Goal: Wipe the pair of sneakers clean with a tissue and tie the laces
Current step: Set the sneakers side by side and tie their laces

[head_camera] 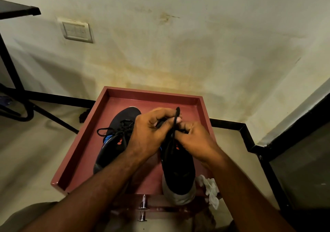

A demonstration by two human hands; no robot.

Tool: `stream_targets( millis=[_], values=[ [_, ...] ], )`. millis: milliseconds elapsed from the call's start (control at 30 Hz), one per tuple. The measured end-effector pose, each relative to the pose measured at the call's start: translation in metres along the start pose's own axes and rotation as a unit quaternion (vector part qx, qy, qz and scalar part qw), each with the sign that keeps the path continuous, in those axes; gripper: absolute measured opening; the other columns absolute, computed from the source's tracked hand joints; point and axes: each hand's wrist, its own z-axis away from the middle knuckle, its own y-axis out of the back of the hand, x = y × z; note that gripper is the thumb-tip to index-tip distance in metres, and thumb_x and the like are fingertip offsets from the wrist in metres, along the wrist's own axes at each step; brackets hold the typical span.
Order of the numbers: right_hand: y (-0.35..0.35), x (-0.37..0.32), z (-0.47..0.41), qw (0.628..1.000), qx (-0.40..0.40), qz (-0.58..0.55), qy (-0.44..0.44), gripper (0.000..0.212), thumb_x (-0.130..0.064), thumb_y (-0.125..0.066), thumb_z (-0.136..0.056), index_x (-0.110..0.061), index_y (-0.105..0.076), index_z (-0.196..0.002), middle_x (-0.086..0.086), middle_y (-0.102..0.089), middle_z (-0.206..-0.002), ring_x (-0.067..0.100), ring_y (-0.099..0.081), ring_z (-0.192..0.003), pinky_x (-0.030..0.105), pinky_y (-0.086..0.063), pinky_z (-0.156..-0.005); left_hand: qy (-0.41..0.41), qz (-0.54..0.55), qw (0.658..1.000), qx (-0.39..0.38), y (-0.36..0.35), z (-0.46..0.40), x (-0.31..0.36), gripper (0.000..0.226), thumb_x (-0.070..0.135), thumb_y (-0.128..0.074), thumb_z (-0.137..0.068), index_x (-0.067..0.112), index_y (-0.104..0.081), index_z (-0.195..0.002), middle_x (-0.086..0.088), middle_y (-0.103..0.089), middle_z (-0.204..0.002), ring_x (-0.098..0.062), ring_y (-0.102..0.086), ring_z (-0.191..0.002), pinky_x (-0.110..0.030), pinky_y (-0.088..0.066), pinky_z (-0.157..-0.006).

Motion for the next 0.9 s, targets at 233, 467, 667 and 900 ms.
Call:
stream_targets(
  millis=[233,467,667,900],
  values=[
    [0.018,0.000,-0.008,0.878,0.298,-0.371,-0.050,0.010,-0.007,-0.059,-0.103,-0.012,-0.068,-0.104,0.000,-0.064,-0.072,0.007,-0.061,-0.059,0.016,-0.049,-0.053,0.173,0.284,0.919,0.214,0.025,-0.025,0.008,0.012,0.021,-0.058,-0.103,0.012,-0.066,-0.102,-0.005,-0.077,-0.084,-0.013,-0.067,-0.067,-0.024,-0.057,-0.068],
    [0.028,0.003,-0.010,0.905,0.280,-0.320,-0.018,0.011,-0.006,-0.065,-0.099,-0.009,-0.072,-0.107,0.007,-0.071,-0.083,0.007,-0.066,-0.064,0.017,-0.054,-0.058,0.183,0.200,0.933,0.235,0.051,-0.026,-0.001,0.017,0.026,-0.060,-0.102,0.014,-0.071,-0.107,-0.005,-0.079,-0.100,-0.014,-0.073,-0.082,-0.031,-0.058,-0.083],
    [-0.011,-0.003,0.001,0.992,-0.071,0.058,0.092,0.016,-0.023,-0.073,-0.094,-0.026,-0.078,-0.110,-0.011,-0.079,-0.102,0.001,-0.072,-0.096,0.021,-0.056,-0.088,0.037,0.154,0.985,0.068,0.025,-0.012,0.019,0.018,0.002,-0.064,-0.095,0.003,-0.075,-0.109,-0.008,-0.080,-0.101,-0.024,-0.076,-0.100,-0.029,-0.057,-0.088],
    [-0.012,-0.006,0.003,0.991,-0.048,0.019,0.119,0.012,-0.016,-0.064,-0.101,-0.019,-0.076,-0.101,0.001,-0.078,-0.090,0.015,-0.073,-0.082,0.039,-0.061,-0.076,0.087,0.113,0.987,-0.079,0.017,-0.004,0.006,0.032,0.021,-0.054,-0.104,0.012,-0.067,-0.133,0.000,-0.075,-0.121,-0.017,-0.068,-0.119,-0.037,-0.057,-0.097]
  ],
)
